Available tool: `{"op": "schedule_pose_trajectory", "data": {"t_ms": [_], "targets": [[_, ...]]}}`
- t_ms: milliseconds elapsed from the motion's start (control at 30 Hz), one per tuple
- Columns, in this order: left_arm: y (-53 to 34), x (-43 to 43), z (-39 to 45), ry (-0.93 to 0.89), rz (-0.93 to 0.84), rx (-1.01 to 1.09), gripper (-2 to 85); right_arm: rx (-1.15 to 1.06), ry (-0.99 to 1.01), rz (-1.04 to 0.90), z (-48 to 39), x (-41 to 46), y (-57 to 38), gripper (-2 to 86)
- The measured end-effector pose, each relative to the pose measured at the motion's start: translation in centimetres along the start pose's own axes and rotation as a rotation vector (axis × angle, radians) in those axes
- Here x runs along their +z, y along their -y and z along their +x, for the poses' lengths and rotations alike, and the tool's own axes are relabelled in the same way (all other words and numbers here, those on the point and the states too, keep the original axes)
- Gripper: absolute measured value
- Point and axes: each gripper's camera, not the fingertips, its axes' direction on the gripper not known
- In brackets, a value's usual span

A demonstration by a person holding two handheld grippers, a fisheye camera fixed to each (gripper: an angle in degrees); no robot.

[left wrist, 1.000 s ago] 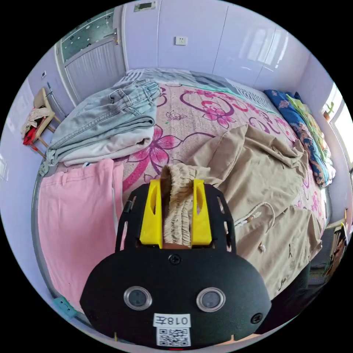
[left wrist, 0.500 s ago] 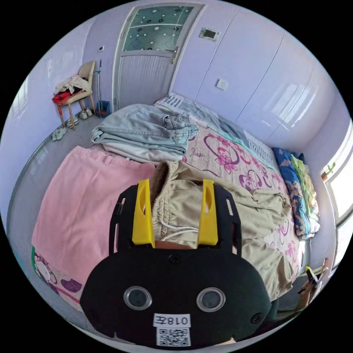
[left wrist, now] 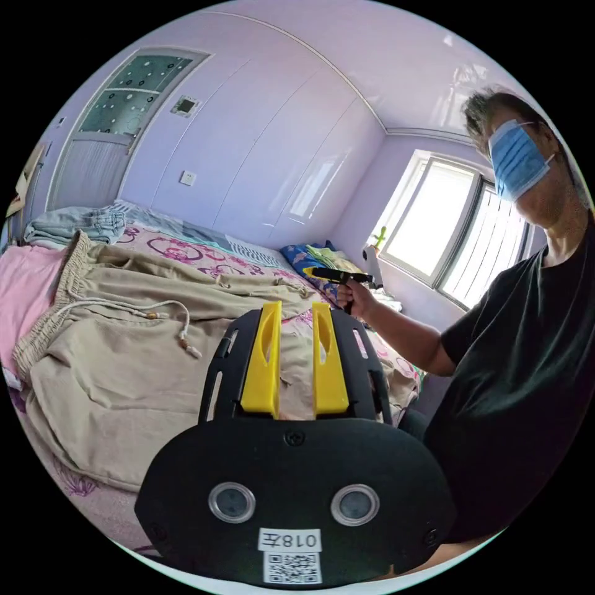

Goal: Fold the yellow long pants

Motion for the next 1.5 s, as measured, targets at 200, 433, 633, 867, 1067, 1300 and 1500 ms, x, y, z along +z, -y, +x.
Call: {"op": "schedule_pose_trajectory", "data": {"t_ms": [200, 433, 633, 867, 1067, 1300, 1500], "targets": [[-0.2, -5.7, 1.1, 0.184, -0.093, 0.064, 8.0, -0.557, -0.216, -0.312, -2.6, 16.7, 10.7, 9.5], [-2.6, -10.3, 0.0, 0.356, -0.068, -0.021, 7.9, -0.726, -0.439, -0.707, -0.1, 29.5, 16.2, 1.5], [-3.2, -10.3, -2.1, 0.351, -0.038, -0.138, 7.9, -0.158, -0.443, -0.456, 6.7, 26.2, 20.4, 9.7], [-3.7, -11.6, -3.7, 0.357, -0.016, -0.241, 7.9, 0.271, -0.272, -0.077, 18.4, 10.2, 11.3, 8.6], [-2.3, -12.1, -2.8, 0.412, -0.047, -0.261, 7.7, 0.983, -0.498, 0.119, 35.2, -2.8, -1.7, 12.3], [1.2, -9.7, -0.5, 0.418, -0.096, -0.2, 7.6, 1.229, -0.089, 0.107, 44.2, -1.8, -7.9, 9.3], [3.0, -9.6, 0.3, 0.417, -0.077, -0.178, 7.4, 1.115, -0.055, 0.177, 45.1, -5.5, -10.3, 0.6]]}}
